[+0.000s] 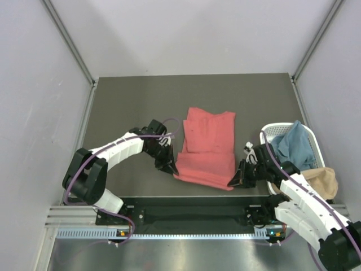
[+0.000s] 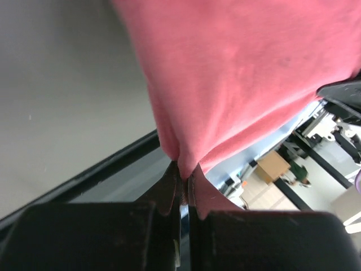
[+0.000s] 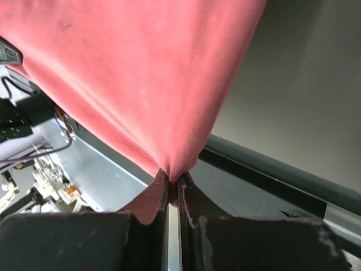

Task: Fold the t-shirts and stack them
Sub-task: Fold the tshirt

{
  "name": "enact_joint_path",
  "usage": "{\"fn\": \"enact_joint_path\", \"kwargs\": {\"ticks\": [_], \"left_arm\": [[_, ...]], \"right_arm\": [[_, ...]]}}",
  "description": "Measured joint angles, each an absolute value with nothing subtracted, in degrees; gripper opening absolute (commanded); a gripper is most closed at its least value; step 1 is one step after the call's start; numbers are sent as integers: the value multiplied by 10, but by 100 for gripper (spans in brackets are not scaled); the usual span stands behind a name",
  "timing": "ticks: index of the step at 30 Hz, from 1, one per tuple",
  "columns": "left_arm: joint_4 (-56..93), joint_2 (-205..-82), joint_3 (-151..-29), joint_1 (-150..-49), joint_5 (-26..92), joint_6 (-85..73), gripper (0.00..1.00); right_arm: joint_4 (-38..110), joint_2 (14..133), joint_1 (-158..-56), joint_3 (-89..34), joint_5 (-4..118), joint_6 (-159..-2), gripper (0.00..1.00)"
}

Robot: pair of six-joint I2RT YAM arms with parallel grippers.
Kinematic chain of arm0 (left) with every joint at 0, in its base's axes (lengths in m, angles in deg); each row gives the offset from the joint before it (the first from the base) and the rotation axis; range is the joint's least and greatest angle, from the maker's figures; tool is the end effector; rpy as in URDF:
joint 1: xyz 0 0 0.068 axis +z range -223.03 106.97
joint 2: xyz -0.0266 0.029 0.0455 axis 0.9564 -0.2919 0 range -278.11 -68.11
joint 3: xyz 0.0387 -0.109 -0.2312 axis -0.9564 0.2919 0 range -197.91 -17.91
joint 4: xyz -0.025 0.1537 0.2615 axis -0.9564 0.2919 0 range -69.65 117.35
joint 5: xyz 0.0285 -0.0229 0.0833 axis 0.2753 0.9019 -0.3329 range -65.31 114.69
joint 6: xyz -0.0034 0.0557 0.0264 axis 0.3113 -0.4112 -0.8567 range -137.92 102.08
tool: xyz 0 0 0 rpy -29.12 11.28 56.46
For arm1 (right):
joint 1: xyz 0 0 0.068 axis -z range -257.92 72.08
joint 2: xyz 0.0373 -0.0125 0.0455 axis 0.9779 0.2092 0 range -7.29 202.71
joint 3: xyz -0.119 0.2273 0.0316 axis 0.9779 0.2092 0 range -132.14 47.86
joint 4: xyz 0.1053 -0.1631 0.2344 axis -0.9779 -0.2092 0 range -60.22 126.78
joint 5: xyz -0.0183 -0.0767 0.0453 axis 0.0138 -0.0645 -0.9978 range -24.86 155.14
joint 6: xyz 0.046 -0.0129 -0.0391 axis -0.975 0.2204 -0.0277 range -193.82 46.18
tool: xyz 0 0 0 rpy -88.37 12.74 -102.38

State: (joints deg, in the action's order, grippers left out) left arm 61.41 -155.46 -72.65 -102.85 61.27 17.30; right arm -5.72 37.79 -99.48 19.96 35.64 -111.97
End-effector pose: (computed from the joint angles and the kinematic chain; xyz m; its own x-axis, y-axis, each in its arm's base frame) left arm 0.2610 -0.1817 0.1496 -0.9943 0.0362 0.1001 -0.0351 0.7763 -0.6294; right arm 0.1748 0.0937 0.1626 -0.9717 0.1942 -0.1343 0.0627 0.7607 0.6460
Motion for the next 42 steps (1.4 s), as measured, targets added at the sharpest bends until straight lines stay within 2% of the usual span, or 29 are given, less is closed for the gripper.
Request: {"fn": "enact_joint_path", "kwargs": {"ticks": [5, 11, 19, 33, 42], "left_arm": [[604, -1548, -677, -1029, 629, 180, 0], [601, -1546, -695, -1029, 630, 184, 0], [626, -1628, -892, -1024, 617, 168, 0], [678, -1903, -1220, -977, 620, 151, 0], [661, -1987, -1331, -947, 637, 192, 0]], "right_arm": [[-55, 371, -995, 236, 340, -1125, 0], [-60, 387, -995, 216, 347, -1123, 0], [-67, 511, -944, 51, 373, -1086, 0], [-52, 838, -852, -199, 339, -980, 0], [-50, 956, -833, -318, 319, -957, 0]]}}
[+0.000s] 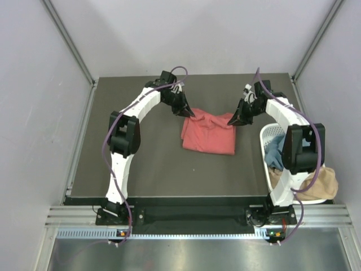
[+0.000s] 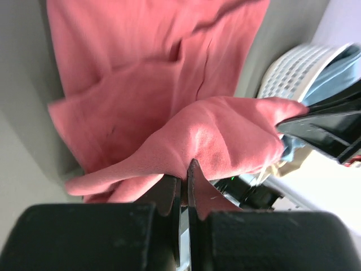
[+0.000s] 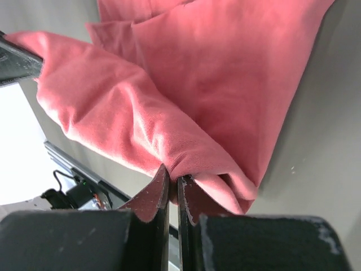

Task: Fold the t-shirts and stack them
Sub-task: Fold the tshirt

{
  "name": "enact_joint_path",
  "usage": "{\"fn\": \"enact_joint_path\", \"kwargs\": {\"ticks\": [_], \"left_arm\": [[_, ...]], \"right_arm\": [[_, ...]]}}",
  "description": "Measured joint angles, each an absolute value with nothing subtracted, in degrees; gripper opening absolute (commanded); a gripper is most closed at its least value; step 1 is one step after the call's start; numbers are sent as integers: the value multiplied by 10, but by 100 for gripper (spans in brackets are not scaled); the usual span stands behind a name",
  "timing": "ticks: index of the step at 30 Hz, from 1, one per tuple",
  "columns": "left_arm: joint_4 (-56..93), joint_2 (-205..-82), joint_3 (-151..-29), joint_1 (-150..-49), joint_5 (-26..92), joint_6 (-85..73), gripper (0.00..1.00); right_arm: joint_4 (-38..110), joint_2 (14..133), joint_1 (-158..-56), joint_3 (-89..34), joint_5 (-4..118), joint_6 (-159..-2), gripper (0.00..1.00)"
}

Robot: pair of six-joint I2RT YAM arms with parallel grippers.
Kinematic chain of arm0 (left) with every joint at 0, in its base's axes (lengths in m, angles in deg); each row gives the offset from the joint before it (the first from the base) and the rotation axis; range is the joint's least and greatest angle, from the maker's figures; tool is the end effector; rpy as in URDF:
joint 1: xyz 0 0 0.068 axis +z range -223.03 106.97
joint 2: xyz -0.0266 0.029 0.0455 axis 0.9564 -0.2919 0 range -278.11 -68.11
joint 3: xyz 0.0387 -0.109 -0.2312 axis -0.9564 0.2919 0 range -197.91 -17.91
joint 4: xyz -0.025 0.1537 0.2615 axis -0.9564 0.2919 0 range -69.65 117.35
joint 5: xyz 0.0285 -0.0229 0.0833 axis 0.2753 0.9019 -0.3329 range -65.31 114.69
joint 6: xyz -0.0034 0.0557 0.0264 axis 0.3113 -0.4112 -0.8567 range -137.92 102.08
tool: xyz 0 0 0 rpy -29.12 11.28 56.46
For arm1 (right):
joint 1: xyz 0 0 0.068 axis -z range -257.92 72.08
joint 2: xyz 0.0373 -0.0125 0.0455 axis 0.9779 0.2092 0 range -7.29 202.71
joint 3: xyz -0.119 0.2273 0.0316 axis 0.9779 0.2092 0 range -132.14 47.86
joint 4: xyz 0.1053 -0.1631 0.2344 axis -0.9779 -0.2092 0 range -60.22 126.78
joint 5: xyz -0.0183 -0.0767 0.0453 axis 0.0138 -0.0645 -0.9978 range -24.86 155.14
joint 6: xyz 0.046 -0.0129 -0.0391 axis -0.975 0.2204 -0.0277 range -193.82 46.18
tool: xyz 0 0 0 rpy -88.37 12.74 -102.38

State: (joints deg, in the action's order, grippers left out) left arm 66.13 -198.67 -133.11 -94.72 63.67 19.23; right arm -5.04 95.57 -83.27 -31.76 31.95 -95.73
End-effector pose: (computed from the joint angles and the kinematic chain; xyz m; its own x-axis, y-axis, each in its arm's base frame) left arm 0.4827 -0.2236 0.1872 -0.9925 -0.1104 -0.0520 -0.0375 0.6817 -0.7306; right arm 0.4094 0.0639 0.1945 -0.9525 0.2245 -0.2059 0.0514 0.7847 0.6178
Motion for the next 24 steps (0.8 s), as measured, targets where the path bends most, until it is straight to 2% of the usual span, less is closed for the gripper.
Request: {"fn": "enact_joint_path", "kwargs": {"ticks": [10, 16, 19, 20, 22, 23, 24], "left_arm": [[606, -2053, -1387, -942, 659, 239, 0], [585, -2083, -1392, -940, 664, 258, 2], [577, -2098, -1400, -936, 665, 269, 14], [575, -2102, -1403, -935, 664, 272, 27], [573, -2111, -1413, -932, 657, 280, 36], [572, -2113, -1417, -930, 652, 286, 43], [572, -2114, -1421, -928, 645, 289, 46]], "right_arm": [[-53, 1032, -815, -373, 305, -947, 1], [-57, 1071, -808, -404, 295, -943, 9], [-57, 1091, -804, -420, 292, -942, 20], [-58, 1100, -803, -428, 292, -941, 23], [-56, 1119, -799, -447, 292, -941, 27], [-56, 1131, -797, -459, 292, -943, 36], [-57, 1138, -793, -469, 293, -946, 40]]}}
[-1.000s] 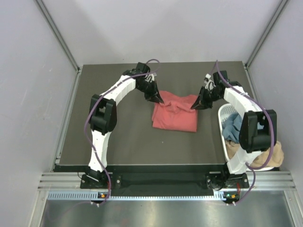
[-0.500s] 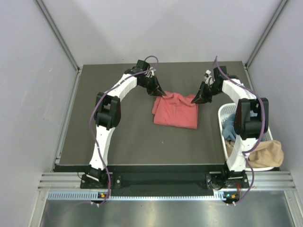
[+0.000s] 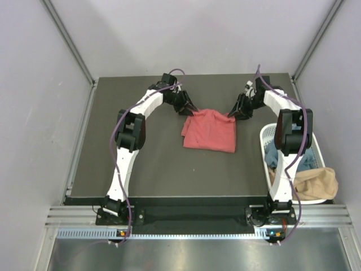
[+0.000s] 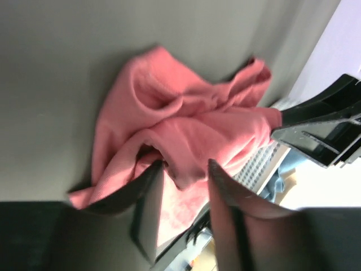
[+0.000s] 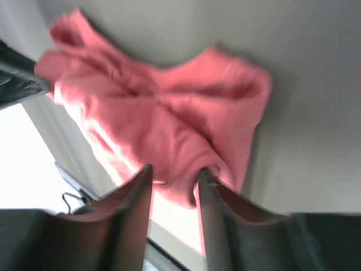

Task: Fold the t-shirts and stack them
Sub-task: Fold the tshirt

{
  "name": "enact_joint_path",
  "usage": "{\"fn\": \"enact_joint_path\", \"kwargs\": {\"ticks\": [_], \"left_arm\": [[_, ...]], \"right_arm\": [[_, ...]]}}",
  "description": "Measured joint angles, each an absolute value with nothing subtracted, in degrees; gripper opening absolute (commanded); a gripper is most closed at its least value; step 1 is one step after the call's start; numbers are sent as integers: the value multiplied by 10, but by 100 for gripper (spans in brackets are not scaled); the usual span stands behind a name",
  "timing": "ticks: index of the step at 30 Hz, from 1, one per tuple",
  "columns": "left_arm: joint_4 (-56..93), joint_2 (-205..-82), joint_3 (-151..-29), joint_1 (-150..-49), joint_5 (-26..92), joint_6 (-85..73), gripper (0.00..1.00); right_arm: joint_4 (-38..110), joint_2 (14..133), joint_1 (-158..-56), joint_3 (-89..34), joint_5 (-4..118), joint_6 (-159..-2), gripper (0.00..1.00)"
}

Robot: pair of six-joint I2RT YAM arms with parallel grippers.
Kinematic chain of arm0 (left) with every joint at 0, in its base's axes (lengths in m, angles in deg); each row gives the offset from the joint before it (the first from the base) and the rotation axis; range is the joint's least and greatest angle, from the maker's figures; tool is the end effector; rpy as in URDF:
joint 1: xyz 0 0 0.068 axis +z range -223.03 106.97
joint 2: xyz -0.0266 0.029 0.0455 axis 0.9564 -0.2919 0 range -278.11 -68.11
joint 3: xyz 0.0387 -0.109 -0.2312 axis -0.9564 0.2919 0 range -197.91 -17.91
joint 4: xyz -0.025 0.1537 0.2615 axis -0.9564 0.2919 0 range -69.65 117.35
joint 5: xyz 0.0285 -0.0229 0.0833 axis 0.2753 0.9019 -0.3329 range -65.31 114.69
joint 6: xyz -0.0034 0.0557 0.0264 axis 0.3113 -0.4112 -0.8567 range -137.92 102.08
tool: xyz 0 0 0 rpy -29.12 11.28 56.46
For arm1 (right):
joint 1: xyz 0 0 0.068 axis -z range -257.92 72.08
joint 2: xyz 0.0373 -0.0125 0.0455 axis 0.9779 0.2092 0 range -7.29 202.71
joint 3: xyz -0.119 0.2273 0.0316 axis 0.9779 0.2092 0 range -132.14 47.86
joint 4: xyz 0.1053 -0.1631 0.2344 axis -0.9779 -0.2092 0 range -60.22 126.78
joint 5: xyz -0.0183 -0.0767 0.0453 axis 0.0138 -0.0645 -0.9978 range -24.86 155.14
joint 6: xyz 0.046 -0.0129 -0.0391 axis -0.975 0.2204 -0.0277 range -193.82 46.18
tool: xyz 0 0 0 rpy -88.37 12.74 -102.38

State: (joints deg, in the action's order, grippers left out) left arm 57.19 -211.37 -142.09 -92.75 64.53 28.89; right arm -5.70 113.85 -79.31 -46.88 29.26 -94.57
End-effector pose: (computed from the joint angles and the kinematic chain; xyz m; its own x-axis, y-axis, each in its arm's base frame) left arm 0.5315 -0.2223 0.1334 -0.9689 -0.2474 0.0033 -0.1598 0.6155 -0.7718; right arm 0.4751 0.0388 0.1472 -0.9538 0.2640 -0.1431 0.1147 0.7607 0.6388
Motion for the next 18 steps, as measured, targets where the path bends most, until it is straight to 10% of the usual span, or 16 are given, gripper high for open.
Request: {"fn": "enact_joint_path", "kwargs": {"ticks": [10, 18], "left_arm": [[594, -2032, -1386, -887, 577, 221, 55], [600, -1907, -1196, -900, 583, 104, 55]], "right_arm": [[-84, 1142, -741, -569, 326, -943, 57], [-81, 984, -791, -365, 338, -924, 54]]}}
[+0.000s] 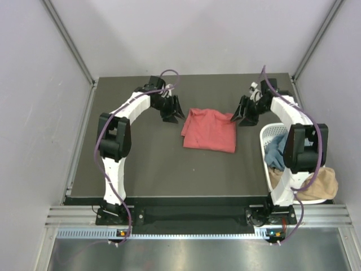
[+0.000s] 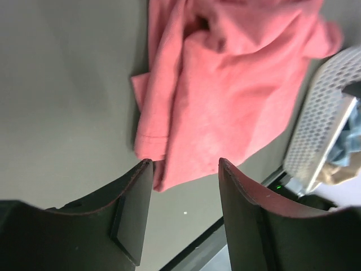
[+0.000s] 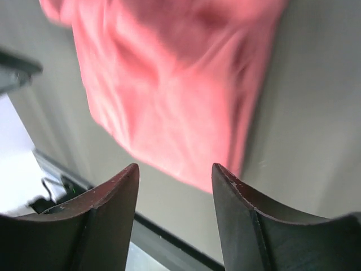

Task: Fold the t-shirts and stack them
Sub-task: Fold the tshirt

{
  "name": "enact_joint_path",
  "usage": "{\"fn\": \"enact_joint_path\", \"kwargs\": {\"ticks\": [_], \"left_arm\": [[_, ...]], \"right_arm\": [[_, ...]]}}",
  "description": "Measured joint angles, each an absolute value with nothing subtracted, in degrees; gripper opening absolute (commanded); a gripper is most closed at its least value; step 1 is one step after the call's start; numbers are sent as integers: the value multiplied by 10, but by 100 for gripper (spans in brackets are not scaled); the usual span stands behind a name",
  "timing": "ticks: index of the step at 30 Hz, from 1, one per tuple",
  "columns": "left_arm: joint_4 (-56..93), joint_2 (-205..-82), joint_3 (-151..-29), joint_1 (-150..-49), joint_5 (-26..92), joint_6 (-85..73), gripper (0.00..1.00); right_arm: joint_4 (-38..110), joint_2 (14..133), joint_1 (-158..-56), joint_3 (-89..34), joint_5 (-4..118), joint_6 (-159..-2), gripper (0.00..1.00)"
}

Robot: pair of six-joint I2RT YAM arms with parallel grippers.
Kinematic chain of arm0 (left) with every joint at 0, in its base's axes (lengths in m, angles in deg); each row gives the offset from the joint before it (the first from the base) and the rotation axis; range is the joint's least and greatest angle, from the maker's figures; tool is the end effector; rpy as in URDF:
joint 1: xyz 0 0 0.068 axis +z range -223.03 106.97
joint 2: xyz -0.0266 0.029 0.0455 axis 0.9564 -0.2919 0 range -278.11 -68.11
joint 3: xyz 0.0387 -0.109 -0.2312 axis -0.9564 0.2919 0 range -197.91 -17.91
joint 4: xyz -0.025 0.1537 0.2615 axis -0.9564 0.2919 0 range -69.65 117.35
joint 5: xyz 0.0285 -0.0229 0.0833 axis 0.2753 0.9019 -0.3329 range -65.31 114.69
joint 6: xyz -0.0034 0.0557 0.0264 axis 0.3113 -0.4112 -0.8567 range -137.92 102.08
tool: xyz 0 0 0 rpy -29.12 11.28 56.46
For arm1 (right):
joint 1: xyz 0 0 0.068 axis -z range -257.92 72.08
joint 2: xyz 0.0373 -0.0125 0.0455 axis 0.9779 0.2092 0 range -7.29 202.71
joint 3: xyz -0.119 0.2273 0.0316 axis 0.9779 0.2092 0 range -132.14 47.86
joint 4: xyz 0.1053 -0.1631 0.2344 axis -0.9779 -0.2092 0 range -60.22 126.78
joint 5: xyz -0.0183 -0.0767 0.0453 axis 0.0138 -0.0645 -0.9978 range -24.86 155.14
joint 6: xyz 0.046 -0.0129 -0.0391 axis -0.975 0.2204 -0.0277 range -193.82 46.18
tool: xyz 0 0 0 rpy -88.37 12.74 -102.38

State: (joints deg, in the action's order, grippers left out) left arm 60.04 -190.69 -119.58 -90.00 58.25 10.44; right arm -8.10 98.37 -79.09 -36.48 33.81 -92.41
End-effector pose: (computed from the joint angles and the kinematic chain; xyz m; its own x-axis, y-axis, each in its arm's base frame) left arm 0.4729 -0.1713 0.1776 -0.9721 -0.1172 -0.2032 0.0467 0.7524 -0.6570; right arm 0.4249 0.0328 0.1996 -0.9395 0.2532 -0.2307 0.0764 0.8114 0.5795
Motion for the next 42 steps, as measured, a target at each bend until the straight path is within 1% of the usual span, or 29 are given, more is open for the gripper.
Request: {"fn": "enact_joint_path", "kwargs": {"ticks": [4, 6, 8, 10, 11, 12, 13, 15, 19, 20, 22, 23, 25, 34, 35, 36, 37, 38, 40, 42], "left_arm": [[606, -1914, -1179, -906, 579, 83, 55], [606, -1921, -1179, -906, 574, 78, 56], [605, -1929, -1179, -907, 569, 75, 55], [601, -1940, -1179, -907, 566, 74, 54], [598, -1946, -1179, -907, 565, 74, 53], [596, -1953, -1179, -908, 566, 74, 52], [594, -1961, -1179, -909, 566, 74, 48], [593, -1972, -1179, -910, 567, 75, 45], [583, -1979, -1173, -916, 583, 79, 39], [576, -1979, -1169, -918, 586, 83, 31], [562, -1979, -1158, -921, 597, 92, 21], [556, -1979, -1151, -924, 602, 95, 12], [550, -1979, -1142, -927, 612, 103, 0], [562, -1953, -1099, -931, 622, 125, 0], [569, -1946, -1093, -932, 622, 126, 6], [578, -1940, -1089, -933, 622, 126, 15], [588, -1934, -1088, -934, 621, 125, 33], [596, -1929, -1088, -935, 618, 120, 40], [615, -1918, -1090, -938, 603, 116, 57], [636, -1913, -1100, -939, 582, 108, 61]], "right_arm": [[-58, 954, -830, -295, 326, -924, 53], [-47, 955, -839, -282, 325, -925, 50], [-39, 956, -839, -279, 325, -931, 41], [-21, 966, -839, -287, 324, -939, 38], [-17, 976, -839, -296, 324, -943, 33], [-11, 989, -839, -308, 324, -946, 32], [-4, 1007, -839, -322, 324, -950, 31], [9, 1040, -839, -350, 324, -958, 28], [20, 1090, -839, -393, 325, -970, 26], [22, 1101, -838, -404, 325, -974, 26], [26, 1117, -837, -421, 325, -979, 25], [28, 1125, -837, -430, 325, -982, 24], [29, 1141, -836, -451, 326, -989, 23], [39, 1220, -823, -548, 344, -1017, 22], [39, 1230, -822, -556, 345, -1020, 22], [40, 1240, -822, -564, 346, -1020, 22], [39, 1247, -822, -569, 347, -1020, 22], [35, 1254, -821, -575, 349, -1020, 22], [24, 1261, -820, -586, 353, -1018, 22], [0, 1262, -819, -607, 360, -1010, 23]]}}
